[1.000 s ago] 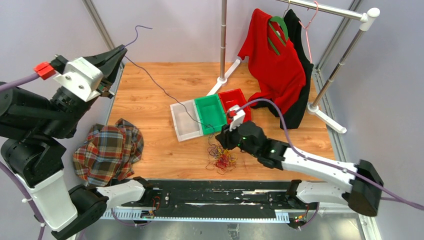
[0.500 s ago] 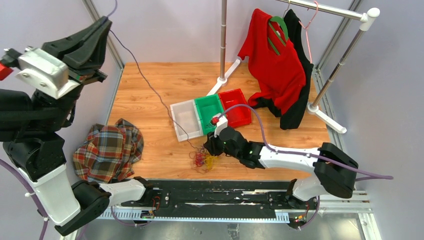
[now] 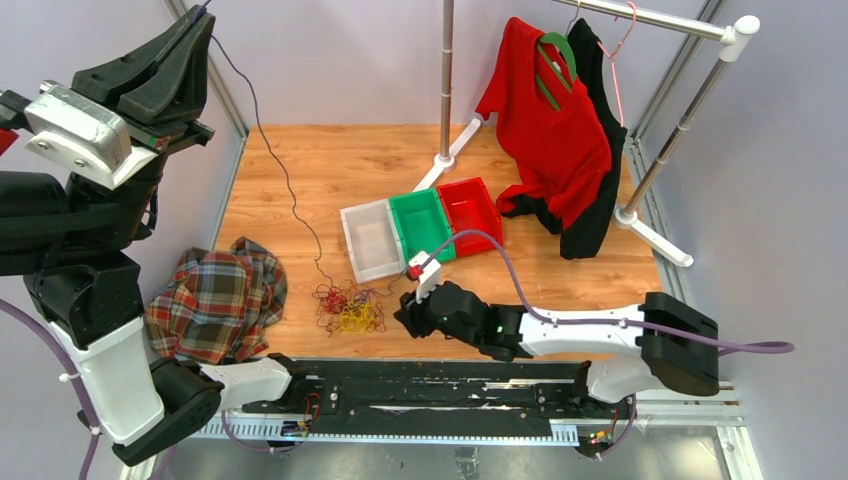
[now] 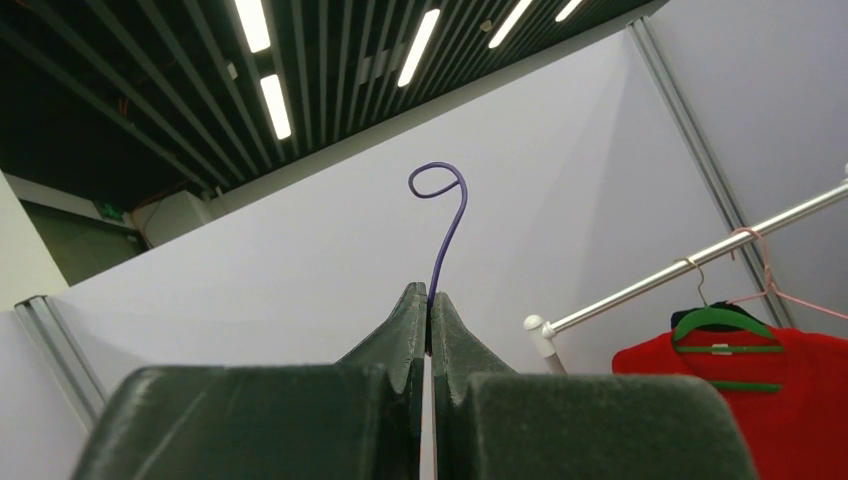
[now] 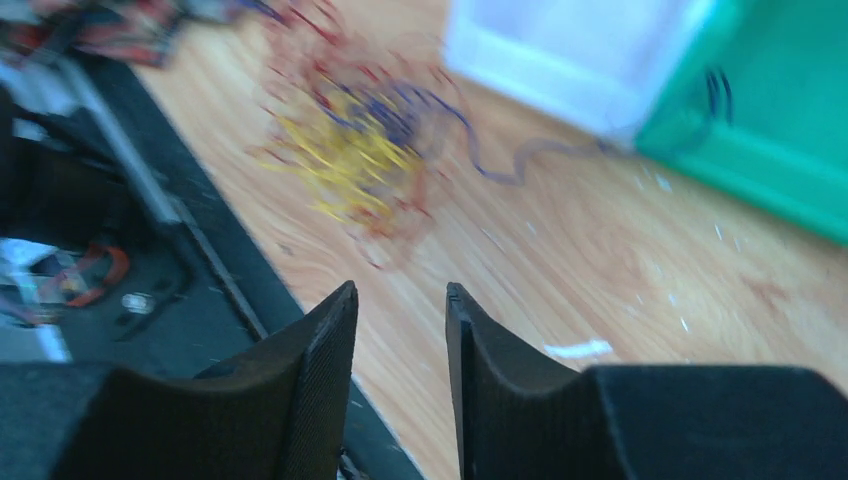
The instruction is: Untangle the cables
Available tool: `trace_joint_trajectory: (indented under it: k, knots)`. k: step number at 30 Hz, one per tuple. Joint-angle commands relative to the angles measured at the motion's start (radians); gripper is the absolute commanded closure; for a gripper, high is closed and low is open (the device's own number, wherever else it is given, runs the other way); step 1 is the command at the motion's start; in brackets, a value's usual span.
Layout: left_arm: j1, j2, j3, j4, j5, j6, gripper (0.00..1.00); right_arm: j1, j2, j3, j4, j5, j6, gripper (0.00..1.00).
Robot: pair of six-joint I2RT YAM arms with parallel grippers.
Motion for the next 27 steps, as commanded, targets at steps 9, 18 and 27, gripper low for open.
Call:
trace_joint_trajectory:
  k: [9, 18, 27]
  knots:
    - [0.003, -0.005, 0.01, 0.042, 0.026, 0.034, 1.0, 0.103, 0.156, 0.366, 0.027, -0.013, -0.275, 0.56]
    - [0.003, 0.002, 0.043, 0.064, 0.044, 0.036, 1.0, 0.075, 0.433, 0.581, 0.078, 0.012, -0.319, 0.58]
    - [0.003, -0.008, 0.059, 0.105, 0.05, 0.061, 1.0, 0.002, 0.664, 0.688, 0.074, 0.027, -0.223, 0.67]
